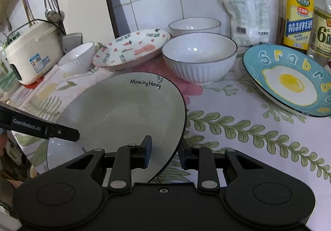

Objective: Organize plates and bowls
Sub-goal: 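Lift the white plate with both grippers, shift it, lower it and open, then move both grippers to the pink bunny plate rim and close them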

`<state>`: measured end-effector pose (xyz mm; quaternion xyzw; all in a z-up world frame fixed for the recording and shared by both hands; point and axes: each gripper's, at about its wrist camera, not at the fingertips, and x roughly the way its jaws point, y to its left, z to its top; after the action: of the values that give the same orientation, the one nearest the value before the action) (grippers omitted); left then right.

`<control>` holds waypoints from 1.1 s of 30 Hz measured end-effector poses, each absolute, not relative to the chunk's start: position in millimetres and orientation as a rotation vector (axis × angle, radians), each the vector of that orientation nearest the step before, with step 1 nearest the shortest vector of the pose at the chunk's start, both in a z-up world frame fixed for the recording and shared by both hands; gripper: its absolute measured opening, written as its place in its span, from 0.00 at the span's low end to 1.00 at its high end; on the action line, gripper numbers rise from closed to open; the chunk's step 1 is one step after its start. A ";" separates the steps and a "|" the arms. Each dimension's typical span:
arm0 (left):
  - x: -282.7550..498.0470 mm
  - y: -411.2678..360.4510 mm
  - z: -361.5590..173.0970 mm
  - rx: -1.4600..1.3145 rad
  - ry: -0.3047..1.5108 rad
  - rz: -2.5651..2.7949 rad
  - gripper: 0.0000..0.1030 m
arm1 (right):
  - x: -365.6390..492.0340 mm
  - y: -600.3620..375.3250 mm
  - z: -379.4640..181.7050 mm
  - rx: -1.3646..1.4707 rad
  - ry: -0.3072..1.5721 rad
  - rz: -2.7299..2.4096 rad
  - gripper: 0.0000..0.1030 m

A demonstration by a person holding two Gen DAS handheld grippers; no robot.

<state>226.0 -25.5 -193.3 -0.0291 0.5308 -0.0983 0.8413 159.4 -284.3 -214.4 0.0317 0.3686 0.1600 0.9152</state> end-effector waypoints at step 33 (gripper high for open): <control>173.2 -10.7 -82.4 0.034 1.058 -0.255 0.56 | 74.6 -267.9 -69.0 0.073 0.612 0.303 0.82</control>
<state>173.2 -10.7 -82.4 0.0161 0.5034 -0.1213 0.8554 74.6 -267.9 -69.0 0.0359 0.2999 0.1483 0.9417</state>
